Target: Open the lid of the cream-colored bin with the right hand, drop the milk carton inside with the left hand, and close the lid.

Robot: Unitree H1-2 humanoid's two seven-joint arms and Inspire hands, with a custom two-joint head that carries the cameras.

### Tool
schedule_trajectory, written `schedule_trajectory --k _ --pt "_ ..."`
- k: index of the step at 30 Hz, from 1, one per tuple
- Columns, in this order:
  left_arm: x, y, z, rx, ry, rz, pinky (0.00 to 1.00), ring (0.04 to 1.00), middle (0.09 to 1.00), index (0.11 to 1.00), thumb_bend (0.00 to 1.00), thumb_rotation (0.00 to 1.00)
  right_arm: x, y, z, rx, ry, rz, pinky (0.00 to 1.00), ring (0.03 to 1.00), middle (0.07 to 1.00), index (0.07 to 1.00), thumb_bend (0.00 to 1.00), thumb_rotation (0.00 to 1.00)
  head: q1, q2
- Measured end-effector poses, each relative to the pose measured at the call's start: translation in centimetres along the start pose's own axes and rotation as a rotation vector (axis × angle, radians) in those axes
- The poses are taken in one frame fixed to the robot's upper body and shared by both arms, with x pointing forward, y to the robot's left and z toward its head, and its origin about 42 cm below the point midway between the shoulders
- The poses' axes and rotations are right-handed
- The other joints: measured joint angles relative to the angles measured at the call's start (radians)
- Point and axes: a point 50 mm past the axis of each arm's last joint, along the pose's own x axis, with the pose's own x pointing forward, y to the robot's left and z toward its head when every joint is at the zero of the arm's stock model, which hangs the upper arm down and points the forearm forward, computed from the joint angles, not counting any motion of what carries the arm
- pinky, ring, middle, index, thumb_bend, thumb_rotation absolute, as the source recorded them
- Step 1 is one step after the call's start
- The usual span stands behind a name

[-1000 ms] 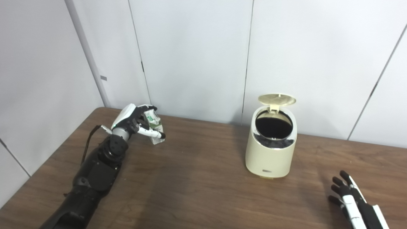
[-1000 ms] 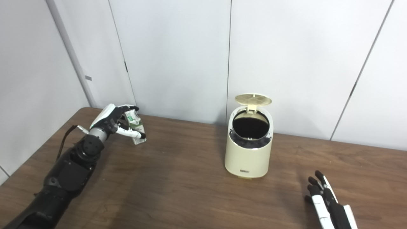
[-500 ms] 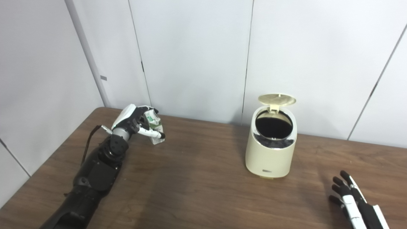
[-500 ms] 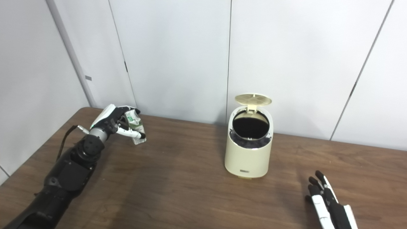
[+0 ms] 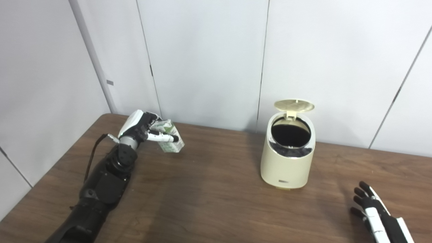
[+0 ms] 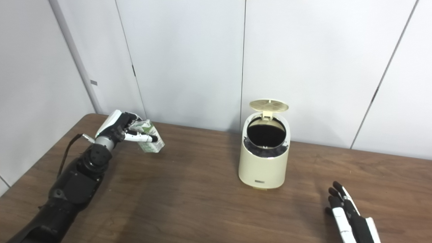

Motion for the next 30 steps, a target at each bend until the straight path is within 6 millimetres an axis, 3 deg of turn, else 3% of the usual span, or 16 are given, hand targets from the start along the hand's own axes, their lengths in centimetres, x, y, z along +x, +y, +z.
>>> schedule_trajectory --k 16,26,30 --pt "-0.7 -0.9 1.0 -0.027 -0.065 0.018 0.45 0.473 0.507 0.458 0.50 0.00 0.0 0.0 0.0 0.003 0.000 0.000 0.83 0.912 0.914 0.917 0.56 0.89 -0.021 0.000" --pt "-3.2 -2.1 5.5 -0.087 -0.216 0.079 0.44 0.461 0.509 0.461 0.50 0.00 0.0 0.0 0.0 -0.002 0.000 -0.005 0.82 0.916 0.916 0.916 0.59 0.91 -0.035 -0.006" --pt "-3.9 -2.0 7.3 -0.098 -0.270 0.099 0.44 0.468 0.511 0.453 0.50 0.00 0.0 0.1 0.0 -0.002 0.000 -0.004 0.83 0.915 0.913 0.912 0.56 0.90 -0.040 -0.012"
